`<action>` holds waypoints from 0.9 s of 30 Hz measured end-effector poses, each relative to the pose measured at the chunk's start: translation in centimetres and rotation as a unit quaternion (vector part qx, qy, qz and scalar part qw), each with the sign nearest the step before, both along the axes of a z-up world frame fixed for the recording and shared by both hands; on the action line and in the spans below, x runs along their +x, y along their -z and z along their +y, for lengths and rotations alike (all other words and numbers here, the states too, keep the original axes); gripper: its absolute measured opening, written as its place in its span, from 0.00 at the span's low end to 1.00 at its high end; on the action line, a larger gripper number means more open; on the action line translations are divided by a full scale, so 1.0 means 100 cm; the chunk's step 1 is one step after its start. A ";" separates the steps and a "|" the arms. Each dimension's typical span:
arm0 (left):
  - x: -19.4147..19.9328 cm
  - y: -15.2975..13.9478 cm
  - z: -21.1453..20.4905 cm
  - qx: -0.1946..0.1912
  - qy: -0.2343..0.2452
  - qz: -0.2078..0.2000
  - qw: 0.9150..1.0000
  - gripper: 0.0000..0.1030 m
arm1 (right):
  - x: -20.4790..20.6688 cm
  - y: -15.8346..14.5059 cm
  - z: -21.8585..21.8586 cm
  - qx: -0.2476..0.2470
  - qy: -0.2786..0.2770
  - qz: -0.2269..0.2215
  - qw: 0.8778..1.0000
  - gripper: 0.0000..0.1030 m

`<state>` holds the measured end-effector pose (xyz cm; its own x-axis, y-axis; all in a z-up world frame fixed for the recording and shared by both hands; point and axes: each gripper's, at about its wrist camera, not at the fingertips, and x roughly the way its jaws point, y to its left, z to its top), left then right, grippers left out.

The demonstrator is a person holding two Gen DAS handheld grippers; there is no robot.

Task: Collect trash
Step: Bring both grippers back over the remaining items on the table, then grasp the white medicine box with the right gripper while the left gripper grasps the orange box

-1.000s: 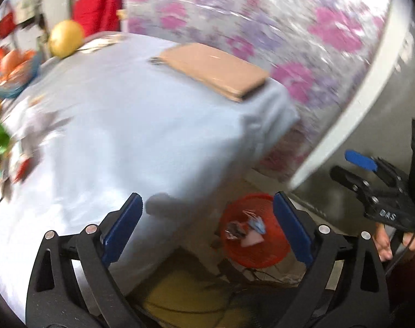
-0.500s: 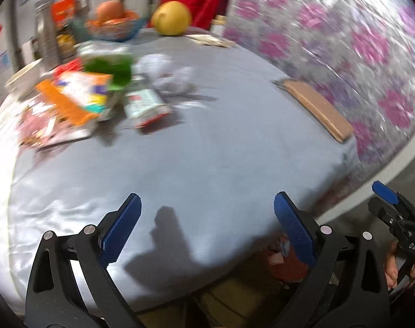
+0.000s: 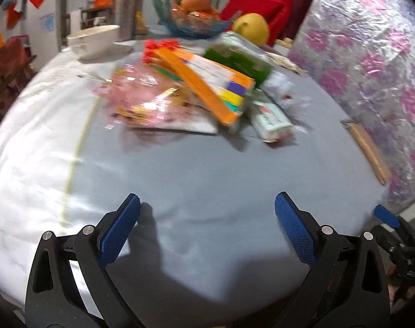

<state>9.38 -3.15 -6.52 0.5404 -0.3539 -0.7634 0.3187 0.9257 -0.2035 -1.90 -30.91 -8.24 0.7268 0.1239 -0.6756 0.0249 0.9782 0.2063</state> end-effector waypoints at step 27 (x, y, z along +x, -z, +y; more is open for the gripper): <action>0.027 0.007 0.021 0.035 -0.048 -0.039 0.997 0.94 | 0.186 0.003 0.072 -0.039 -0.031 0.050 0.998 0.83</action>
<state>12.04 -1.00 -7.19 0.6279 -0.2454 -0.7386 0.2407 0.9637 -0.1156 16.70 -23.68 -8.57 0.6485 0.1104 -0.7531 -0.0187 0.9914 0.1292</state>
